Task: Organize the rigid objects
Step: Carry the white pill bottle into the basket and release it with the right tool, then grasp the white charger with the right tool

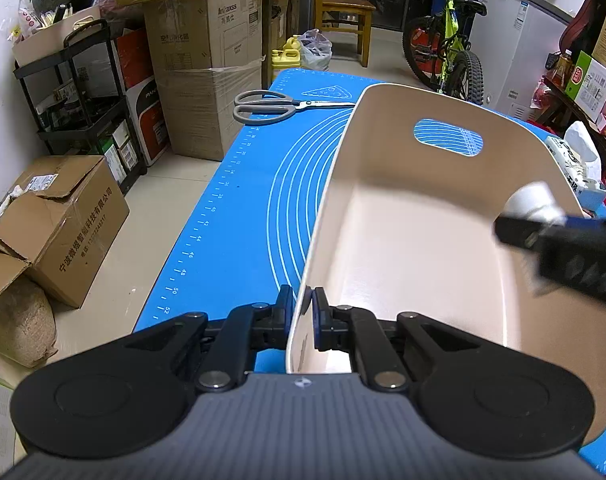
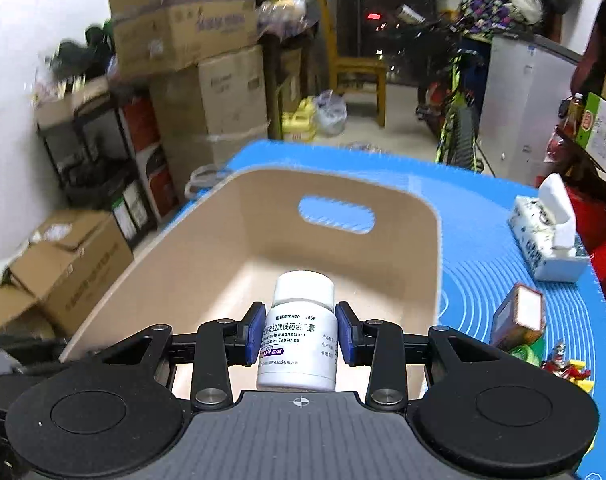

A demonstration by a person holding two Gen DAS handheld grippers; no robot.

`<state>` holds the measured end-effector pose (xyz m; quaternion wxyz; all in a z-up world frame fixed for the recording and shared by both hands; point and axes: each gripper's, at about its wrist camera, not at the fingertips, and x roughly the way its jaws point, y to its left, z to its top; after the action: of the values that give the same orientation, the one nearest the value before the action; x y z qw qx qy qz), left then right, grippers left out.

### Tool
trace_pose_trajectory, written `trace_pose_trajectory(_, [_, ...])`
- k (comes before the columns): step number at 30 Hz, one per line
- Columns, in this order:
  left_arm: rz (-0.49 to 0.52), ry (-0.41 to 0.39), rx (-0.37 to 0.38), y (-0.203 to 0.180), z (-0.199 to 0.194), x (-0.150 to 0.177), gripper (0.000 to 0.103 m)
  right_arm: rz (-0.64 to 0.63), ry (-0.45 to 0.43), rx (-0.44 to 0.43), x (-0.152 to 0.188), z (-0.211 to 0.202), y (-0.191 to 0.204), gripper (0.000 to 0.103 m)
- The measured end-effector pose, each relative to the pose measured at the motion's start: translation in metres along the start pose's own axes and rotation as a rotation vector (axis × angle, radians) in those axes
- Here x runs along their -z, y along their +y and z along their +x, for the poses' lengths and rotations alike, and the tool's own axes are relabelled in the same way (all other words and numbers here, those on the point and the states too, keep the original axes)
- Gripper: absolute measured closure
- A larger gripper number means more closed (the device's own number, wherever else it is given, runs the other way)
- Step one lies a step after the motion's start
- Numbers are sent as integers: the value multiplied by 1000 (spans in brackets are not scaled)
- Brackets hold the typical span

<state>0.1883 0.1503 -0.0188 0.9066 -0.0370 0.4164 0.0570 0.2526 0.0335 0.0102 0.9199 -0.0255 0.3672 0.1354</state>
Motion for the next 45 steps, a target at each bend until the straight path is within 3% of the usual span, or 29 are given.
trace_pose_trajectory(11, [5,0,-2,-2,1,1,91,-54,181,11,20,35,11,59])
trace_pose_trajectory(12, [5,0,-2,-2,1,1,91,-53,184,6,19,36,12,55])
trace_pose_trajectory(22, [-1,1,-1,-3,1,2,91,-14,72,-26,2,-1,-3,50])
trace_pose_trajectory(25, [-6,2,1,-3,1,2,91,20,20,-7,-2,-17,-16,35])
trace_pose_trajectory(31, [-11,3,3,-2,1,2,91,92,-44,34,-2,-42,-52,35])
trace_pose_trajectory(37, [-13,4,3,-2,1,2,91,150,-39,94,13,-52,-91,35])
trace_pose_trajectory(45, [-11,2,4,-1,1,2,91,196,42,168,51,-36,-125,35])
